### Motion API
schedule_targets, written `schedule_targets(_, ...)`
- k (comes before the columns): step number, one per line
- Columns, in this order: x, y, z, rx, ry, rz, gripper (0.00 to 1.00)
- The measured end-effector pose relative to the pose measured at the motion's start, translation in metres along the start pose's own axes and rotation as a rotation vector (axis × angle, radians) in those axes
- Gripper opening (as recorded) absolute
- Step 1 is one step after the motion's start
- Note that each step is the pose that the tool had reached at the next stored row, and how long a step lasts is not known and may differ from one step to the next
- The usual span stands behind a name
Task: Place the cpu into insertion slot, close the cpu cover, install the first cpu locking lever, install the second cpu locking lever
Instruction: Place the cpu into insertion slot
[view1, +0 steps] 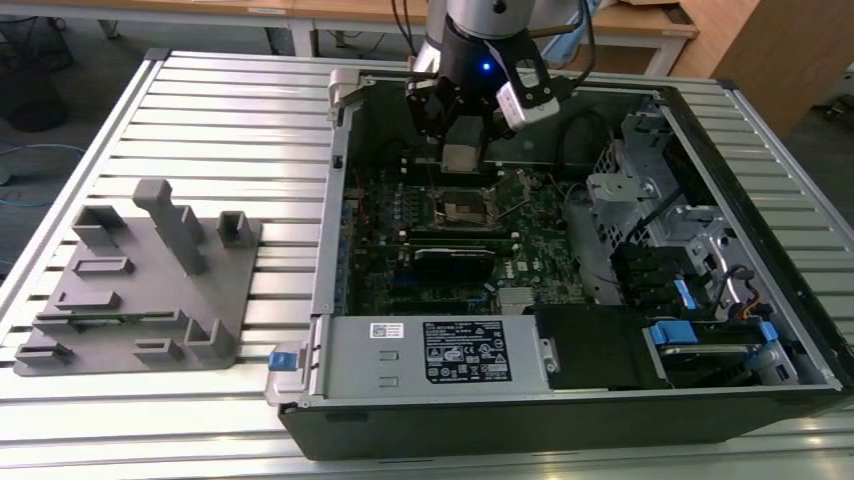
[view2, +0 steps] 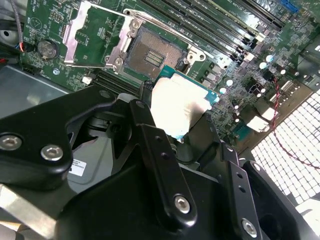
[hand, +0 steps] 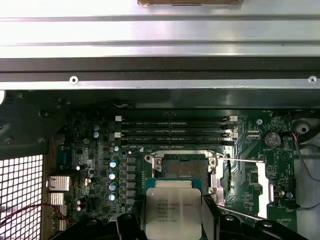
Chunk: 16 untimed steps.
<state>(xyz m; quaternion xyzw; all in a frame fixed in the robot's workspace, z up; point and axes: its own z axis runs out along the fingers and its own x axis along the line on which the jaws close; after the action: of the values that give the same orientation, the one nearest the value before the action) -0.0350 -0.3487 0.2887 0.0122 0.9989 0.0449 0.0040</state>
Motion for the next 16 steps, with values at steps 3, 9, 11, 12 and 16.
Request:
schedule_targets(3, 0.0000, 0.0000, 0.0001, 0.0000, 0.0000, 0.000, 0.54)
schedule_targets(9, 0.0000, -0.0002, 0.0016, -0.0001, -0.0001, 0.000, 0.54)
schedule_targets(11, 0.0000, -0.0002, 0.0020, 0.0001, 0.0000, 0.000, 0.54)
schedule_targets(12, 0.0000, -0.0002, 0.0020, 0.0002, 0.0001, 0.000, 0.54)
schedule_targets(16, 0.0000, -0.0002, 0.0028, -0.0004, -0.0002, 0.000, 0.54)
